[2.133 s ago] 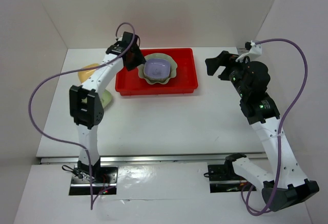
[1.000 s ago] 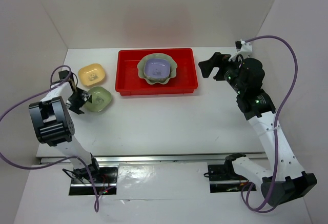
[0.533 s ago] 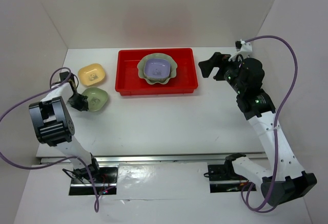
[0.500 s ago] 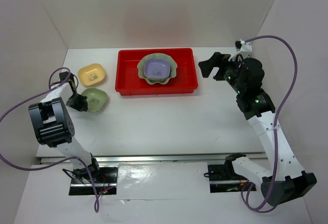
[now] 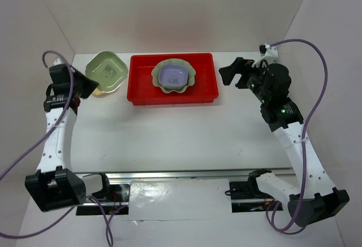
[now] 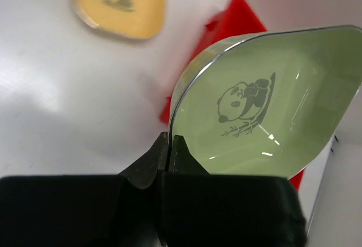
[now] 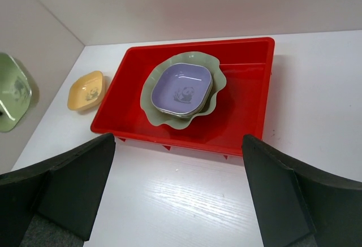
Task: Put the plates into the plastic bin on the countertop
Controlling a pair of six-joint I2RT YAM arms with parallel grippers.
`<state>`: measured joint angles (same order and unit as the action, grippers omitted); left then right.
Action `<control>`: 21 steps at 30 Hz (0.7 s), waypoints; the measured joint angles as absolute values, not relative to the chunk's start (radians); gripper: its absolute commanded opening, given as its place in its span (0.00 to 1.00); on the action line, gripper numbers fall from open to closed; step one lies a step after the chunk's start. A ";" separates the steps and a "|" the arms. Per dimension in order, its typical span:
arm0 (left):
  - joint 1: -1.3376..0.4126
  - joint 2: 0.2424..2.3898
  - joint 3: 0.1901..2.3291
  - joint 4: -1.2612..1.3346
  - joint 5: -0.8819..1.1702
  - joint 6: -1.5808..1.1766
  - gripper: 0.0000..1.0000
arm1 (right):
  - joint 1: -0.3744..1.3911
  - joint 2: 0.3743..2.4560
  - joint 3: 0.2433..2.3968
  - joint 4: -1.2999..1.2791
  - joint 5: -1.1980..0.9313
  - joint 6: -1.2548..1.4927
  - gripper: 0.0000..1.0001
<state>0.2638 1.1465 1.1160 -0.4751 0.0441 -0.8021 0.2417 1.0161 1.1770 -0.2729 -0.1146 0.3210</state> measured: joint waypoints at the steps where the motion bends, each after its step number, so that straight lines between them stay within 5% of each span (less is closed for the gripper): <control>1: 0.241 1.177 1.153 -0.451 0.071 -0.783 0.00 | 0.242 1.014 1.177 -0.273 -0.112 0.324 1.00; 17: -0.206 2.077 2.078 -0.458 0.085 -0.542 0.00 | 0.242 0.841 1.211 -0.282 0.052 0.430 1.00; 21: -0.246 2.211 2.171 -0.513 0.067 -0.501 0.00 | 0.242 0.841 1.217 -0.286 0.056 0.435 1.00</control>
